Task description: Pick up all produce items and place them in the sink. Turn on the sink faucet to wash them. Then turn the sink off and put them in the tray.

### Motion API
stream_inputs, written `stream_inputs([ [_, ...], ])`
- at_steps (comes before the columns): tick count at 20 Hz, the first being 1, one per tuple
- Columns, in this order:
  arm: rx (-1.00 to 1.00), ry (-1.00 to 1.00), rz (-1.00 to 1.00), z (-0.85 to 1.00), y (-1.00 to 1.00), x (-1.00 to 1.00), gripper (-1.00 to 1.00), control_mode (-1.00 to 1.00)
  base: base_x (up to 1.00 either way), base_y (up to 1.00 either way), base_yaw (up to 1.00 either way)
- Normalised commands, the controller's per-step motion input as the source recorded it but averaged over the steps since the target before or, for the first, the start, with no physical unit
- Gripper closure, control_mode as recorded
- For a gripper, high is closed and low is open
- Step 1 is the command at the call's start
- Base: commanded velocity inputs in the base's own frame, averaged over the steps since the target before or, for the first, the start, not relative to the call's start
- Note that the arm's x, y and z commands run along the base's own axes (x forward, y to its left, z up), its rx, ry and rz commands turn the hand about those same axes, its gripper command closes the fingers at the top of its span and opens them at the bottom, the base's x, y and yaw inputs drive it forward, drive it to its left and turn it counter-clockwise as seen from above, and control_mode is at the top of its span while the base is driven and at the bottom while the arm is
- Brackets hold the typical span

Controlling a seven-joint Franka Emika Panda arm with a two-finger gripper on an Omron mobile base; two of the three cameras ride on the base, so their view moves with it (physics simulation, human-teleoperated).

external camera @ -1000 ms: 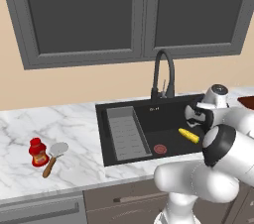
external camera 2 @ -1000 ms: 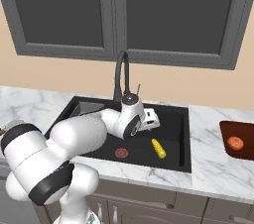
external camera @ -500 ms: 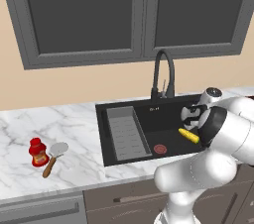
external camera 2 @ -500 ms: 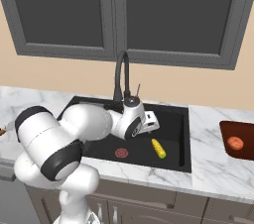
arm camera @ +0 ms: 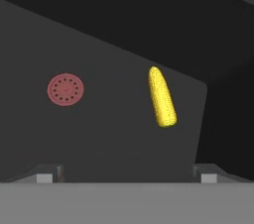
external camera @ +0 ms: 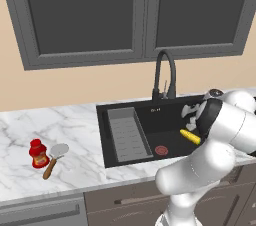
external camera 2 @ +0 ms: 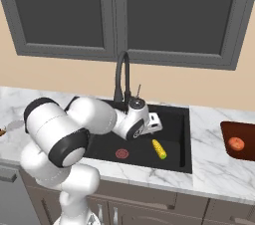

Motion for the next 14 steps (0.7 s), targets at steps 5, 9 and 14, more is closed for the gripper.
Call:
stream_inputs([
  [5, 0.01, 0.0, 0.02, -0.15, -0.11, 0.2, -1.0, -1.0, 0.0, 0.0, 0.0],
  [9, 0.0, 0.0, 0.02, -0.24, -0.02, 0.18, -1.0, -1.0, 0.0, 0.0, 0.0],
  [14, 0.0, 0.0, 0.01, -0.18, -0.14, 0.1, -1.0, -1.0, 0.0, 0.0, 0.0],
])
